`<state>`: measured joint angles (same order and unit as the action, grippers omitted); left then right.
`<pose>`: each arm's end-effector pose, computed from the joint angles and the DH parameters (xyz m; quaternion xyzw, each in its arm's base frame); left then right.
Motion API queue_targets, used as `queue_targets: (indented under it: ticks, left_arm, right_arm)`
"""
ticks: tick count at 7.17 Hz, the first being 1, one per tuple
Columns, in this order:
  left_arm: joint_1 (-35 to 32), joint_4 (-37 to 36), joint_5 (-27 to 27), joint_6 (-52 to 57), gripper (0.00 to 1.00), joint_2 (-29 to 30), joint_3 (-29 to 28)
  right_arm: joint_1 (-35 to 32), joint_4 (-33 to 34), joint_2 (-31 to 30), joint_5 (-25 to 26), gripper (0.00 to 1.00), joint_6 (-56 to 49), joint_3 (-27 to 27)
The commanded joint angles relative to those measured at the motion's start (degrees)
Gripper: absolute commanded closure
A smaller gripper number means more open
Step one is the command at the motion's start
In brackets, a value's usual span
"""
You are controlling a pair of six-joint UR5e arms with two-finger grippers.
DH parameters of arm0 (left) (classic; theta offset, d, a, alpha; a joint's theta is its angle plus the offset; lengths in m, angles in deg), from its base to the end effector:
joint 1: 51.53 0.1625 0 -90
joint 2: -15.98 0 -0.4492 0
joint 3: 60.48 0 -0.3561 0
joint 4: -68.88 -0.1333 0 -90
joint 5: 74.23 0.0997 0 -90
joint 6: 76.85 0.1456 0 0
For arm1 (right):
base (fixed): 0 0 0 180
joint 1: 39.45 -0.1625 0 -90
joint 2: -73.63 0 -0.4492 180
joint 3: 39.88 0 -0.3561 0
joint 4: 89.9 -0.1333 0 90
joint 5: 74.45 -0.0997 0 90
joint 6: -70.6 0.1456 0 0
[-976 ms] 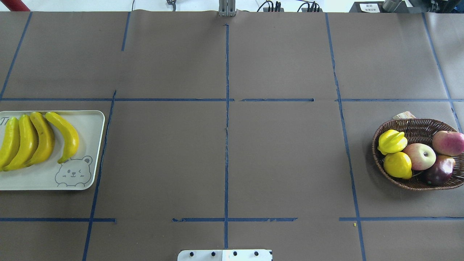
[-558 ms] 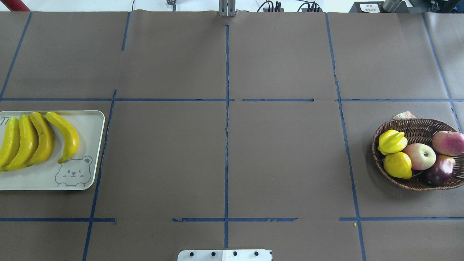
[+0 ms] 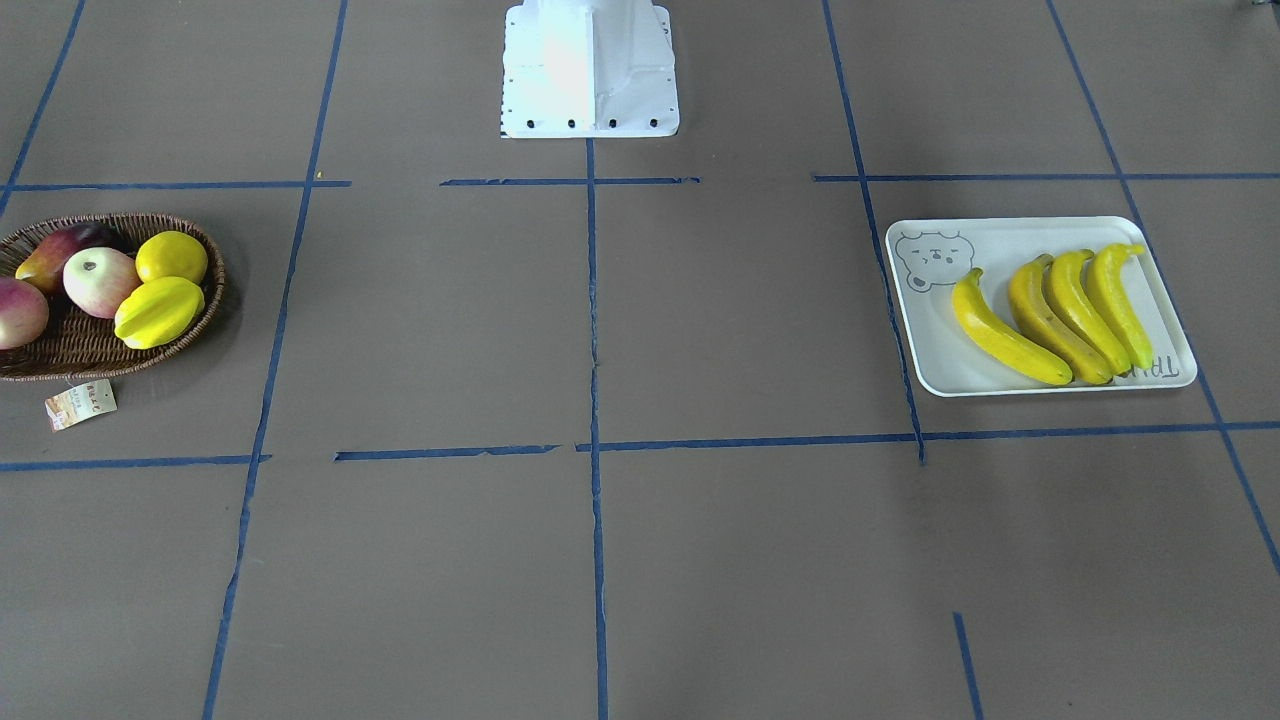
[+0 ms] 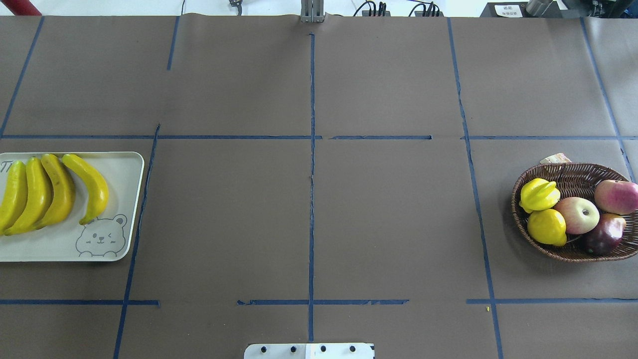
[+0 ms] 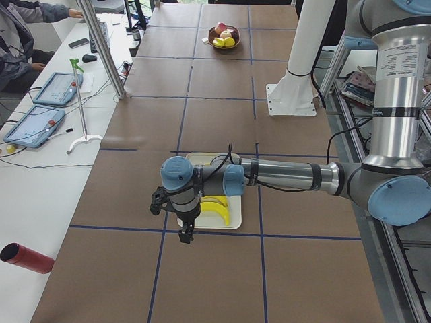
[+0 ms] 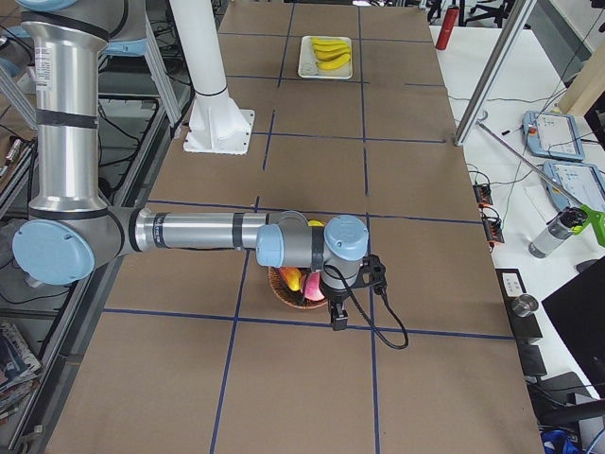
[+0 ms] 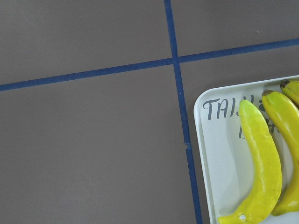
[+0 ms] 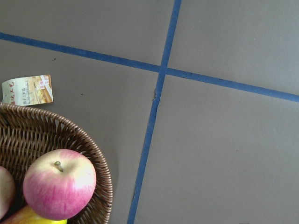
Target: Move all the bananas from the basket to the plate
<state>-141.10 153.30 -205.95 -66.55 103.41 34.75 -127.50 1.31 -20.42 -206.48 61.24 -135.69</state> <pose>-0.0332 -0.4299 0.7083 0.0069 0.3567 0.0783 0.9309 0.0213 -0.4259 0.7068 0.0276 -0.3576 -0.0937 0.9288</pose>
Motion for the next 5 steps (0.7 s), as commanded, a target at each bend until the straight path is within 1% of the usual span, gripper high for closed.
queue_targets:
  ticks: [1,5]
  left_arm:
    - [0.0,0.0,0.3,0.2,0.00,-1.3,0.7]
    - [0.1,0.0,0.2,0.2,0.00,-1.3,1.2]
  right_arm:
    - [0.1,-0.2,-0.2,-0.2,0.00,0.7,0.1]
    - [0.1,-0.2,-0.2,-0.2,0.00,0.7,0.3]
